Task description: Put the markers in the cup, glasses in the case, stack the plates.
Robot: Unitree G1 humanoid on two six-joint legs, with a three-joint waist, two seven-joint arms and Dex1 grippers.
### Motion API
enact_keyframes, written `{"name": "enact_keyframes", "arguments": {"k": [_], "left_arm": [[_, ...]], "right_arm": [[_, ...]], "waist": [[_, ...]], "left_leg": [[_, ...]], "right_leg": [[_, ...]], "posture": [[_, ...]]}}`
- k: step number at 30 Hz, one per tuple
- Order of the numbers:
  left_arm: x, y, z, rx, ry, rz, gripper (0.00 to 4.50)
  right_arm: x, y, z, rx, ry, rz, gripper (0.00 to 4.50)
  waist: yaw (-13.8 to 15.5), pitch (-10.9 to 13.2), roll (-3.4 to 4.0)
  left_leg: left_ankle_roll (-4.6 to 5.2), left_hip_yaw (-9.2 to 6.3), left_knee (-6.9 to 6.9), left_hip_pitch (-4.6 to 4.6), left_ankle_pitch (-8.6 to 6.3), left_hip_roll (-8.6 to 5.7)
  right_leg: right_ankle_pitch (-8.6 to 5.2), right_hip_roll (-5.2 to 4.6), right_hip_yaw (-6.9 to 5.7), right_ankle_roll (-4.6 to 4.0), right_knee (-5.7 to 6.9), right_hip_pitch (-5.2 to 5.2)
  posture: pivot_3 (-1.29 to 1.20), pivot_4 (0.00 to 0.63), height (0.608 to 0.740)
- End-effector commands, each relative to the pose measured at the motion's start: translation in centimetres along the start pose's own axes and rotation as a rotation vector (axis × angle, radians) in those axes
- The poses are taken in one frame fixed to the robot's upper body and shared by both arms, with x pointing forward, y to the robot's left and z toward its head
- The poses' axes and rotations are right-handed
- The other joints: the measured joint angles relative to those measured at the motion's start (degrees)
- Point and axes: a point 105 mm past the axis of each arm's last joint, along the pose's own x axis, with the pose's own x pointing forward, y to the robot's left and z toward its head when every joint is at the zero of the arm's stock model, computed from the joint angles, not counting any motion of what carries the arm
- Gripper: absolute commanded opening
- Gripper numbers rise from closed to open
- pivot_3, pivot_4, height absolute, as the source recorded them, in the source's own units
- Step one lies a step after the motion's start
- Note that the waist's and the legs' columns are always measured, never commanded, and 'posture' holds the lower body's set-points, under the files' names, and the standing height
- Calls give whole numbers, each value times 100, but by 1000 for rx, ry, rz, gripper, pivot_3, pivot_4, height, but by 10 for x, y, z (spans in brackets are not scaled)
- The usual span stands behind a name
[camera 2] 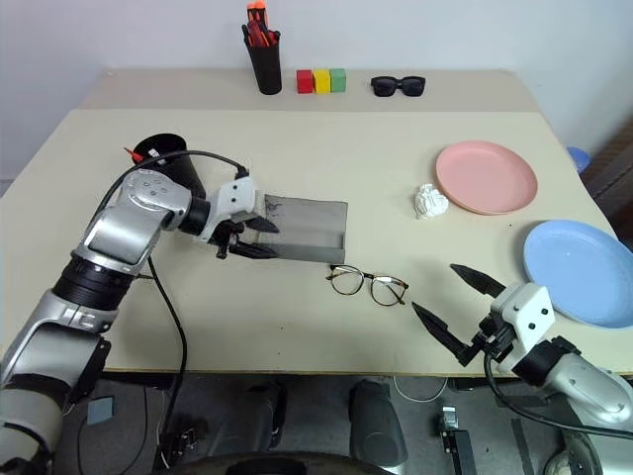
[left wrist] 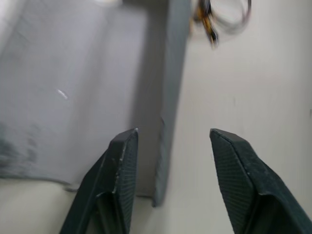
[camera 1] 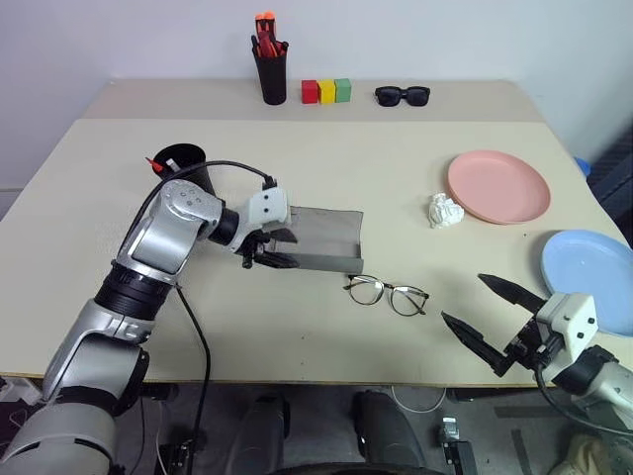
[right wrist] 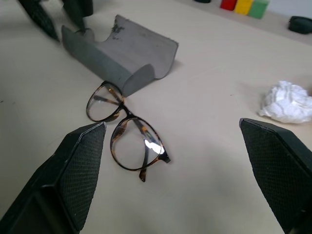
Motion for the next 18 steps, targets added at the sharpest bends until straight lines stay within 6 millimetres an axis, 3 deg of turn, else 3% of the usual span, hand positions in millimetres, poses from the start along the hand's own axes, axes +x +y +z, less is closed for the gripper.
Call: {"name": "enact_keyframes", "arguments": {"k": [1, 3, 5, 7, 8, 12, 18], "left_arm": [[-17, 9, 32, 122, -219, 212, 2455], [-25, 1, 43, 172, -354, 273, 2455], [-25, -21, 30, 93, -281, 141, 2455], [-32, -53, 27, -13, -293, -97, 2455], [-37, -59, 30, -22, -329, -122, 2455], [-50, -81, 8, 24, -219, -128, 2455], [-56, -100, -2, -14, -177, -78, 2455]], "right_arm": [[5, -1, 3, -20, -11, 64, 4500], [10, -1, -2, -32, 12, 134, 4500], [16, 2, -9, -55, 53, 243, 4500], [21, 3, -15, -68, 85, 324, 4500], [25, 2, -18, -76, 98, 364, 4500], [54, -5, -31, -83, 149, 472, 4500], [86, -11, -30, -106, 124, 534, 4500]], "waist": [[-10, -2, 0], [-9, -2, 0], [-27, -1, -1], [-24, 0, 1], [-24, 0, 0], [-71, 0, 2], [-3, 2, 1]], "left_leg": [[0, 0, 0, 2, 0, 0], [0, 1, 0, 5, 0, 0], [-1, 3, 0, 7, 0, 1], [-1, 3, -2, 8, 0, 2], [0, 3, -2, 8, 0, 2], [0, 9, 3, 13, 0, 3], [-1, 4, 0, 9, 0, 3]], "right_leg": [[0, 0, 0, 0, 0, 1], [1, -2, 1, 0, 0, 4], [2, -2, 2, -1, -2, 4], [2, 1, 1, -2, 1, 3], [2, 1, 1, -3, 2, 3], [-6, 0, 2, -24, -3, 10], [-6, -1, 0, -23, -5, 7]], "posture": [[0, 150, 740], [0, 150, 740], [0, 150, 740], [0, 150, 740], [0, 150, 740], [0, 150, 740], [0, 150, 740]]}}
